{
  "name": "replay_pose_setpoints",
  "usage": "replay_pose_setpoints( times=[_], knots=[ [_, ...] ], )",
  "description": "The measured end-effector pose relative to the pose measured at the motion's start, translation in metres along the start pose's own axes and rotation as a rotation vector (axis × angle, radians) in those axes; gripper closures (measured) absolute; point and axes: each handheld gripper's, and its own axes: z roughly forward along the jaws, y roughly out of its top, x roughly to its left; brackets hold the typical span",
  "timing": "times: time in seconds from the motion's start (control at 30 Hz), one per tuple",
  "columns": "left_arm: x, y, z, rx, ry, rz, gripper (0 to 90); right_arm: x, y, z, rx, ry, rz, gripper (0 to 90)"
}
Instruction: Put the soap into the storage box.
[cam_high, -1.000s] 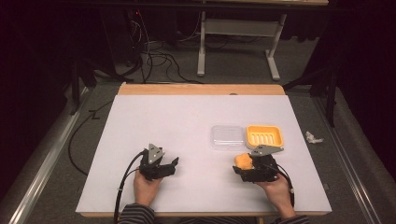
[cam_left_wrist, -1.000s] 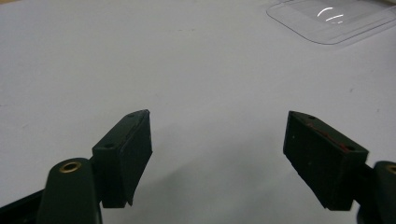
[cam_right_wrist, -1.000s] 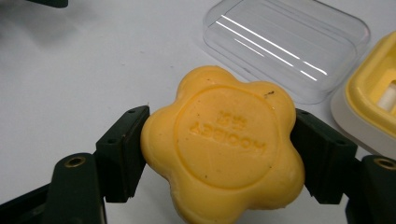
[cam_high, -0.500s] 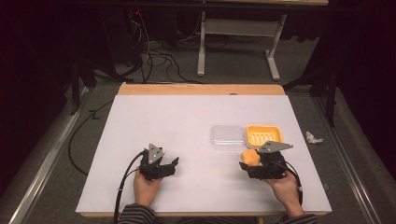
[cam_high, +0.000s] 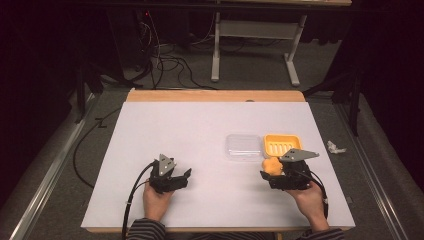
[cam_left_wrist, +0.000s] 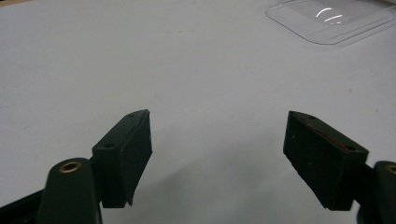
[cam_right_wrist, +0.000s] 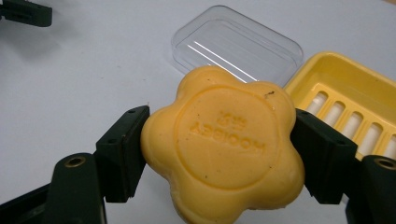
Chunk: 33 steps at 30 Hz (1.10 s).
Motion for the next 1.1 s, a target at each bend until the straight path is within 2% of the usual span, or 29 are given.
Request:
replay_pose_setpoints(
  times=[0.37, 1.1],
  knots=[
    [0.0, 0.0, 0.0, 0.001, -0.002, 0.004, 24.3, -0.009, 0.002, -0.007, 0.001, -0.038, 0.006, 27.2],
    [0.0, 0.0, 0.0, 0.002, -0.002, 0.005, 24.3, -0.034, 0.007, -0.018, -0.01, -0.087, 0.051, 27.2]
  ],
)
